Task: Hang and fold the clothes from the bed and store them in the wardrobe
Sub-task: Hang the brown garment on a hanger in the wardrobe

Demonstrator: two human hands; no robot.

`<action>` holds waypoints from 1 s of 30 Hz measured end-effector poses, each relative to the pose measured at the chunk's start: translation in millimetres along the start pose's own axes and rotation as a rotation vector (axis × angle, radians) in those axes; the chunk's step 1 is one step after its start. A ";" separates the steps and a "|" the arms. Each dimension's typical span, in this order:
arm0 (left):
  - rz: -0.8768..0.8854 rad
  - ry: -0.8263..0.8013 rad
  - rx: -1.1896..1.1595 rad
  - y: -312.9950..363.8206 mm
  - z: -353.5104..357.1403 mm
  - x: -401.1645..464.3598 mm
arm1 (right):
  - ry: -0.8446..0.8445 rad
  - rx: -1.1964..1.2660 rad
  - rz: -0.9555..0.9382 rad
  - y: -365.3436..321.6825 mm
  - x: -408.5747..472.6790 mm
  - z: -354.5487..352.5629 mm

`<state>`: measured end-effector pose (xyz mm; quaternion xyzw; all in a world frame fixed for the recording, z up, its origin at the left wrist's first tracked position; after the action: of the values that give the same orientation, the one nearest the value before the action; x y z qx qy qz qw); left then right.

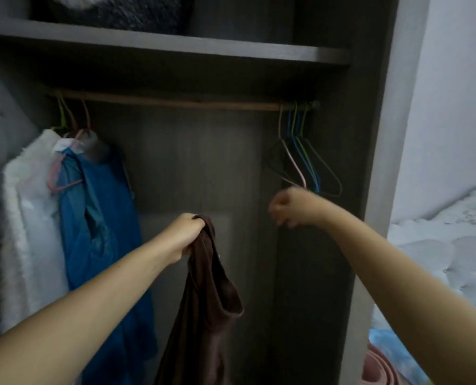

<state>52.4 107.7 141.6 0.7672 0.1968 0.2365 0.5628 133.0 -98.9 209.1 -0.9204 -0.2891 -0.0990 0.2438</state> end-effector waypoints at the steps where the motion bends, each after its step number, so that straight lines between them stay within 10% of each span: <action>1: -0.003 0.002 0.003 -2.4 -0.4 11.0 | 0.198 -0.083 -0.052 -5.9 20.8 -24.8; 5: -0.035 0.011 0.045 -10.6 -2.0 49.6 | 0.593 -0.182 0.000 -3.3 85.3 -77.3; 11: -0.070 0.035 0.029 -16.7 2.4 100.9 | 0.445 -0.215 0.272 43.7 175.5 -57.0; 21: -0.212 -0.096 -0.010 -52.0 30.4 133.9 | 0.827 0.273 -0.050 53.1 173.2 6.8; 30: -0.309 -0.169 -0.010 -94.2 39.5 146.0 | 0.474 1.178 0.252 61.3 98.8 108.4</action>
<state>190.5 187.5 62.0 0.7421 0.2631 0.0827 0.6110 253.4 -40.0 123.7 -0.6124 -0.1231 -0.0951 0.7751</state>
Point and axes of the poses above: each hand's wrist, its own x-axis towards the middle knuckle, its own z-axis out of the palm, y = z × x, the point moved 7 cm from there along x, towards the middle knuckle, and after that the axes turned 8 degrees about y, right-handed, at the moved point
